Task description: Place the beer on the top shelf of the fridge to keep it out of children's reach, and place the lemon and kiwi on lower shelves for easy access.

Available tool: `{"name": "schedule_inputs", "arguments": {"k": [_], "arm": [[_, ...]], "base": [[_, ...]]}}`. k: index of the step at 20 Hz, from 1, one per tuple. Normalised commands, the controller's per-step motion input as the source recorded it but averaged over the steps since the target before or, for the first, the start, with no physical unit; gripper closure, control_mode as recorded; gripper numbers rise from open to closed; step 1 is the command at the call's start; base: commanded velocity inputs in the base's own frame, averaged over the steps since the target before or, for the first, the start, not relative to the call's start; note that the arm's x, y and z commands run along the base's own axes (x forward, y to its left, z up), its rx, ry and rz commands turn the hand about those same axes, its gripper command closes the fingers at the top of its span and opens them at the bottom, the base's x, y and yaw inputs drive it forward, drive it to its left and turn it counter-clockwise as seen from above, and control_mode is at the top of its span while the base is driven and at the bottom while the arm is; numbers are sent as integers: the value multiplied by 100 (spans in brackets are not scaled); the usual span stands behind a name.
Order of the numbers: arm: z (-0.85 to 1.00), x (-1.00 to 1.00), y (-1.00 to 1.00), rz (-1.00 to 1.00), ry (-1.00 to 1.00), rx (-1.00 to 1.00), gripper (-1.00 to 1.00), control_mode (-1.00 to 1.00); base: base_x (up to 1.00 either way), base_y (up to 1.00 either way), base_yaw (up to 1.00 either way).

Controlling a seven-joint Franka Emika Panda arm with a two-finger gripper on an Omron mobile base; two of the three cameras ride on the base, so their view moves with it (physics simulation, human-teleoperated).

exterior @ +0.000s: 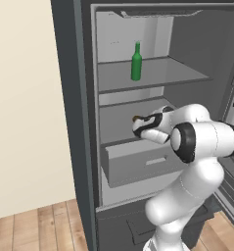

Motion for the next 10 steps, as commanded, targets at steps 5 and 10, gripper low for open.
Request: {"name": "schedule_inputs", "arguments": {"k": [5,10], "arm": [[-11,49,0,0,0,0,-100,-100],[-3,17,-16,0,0,0,-100,-100]], "base": [[0,0,0],[0,0,0]]}}
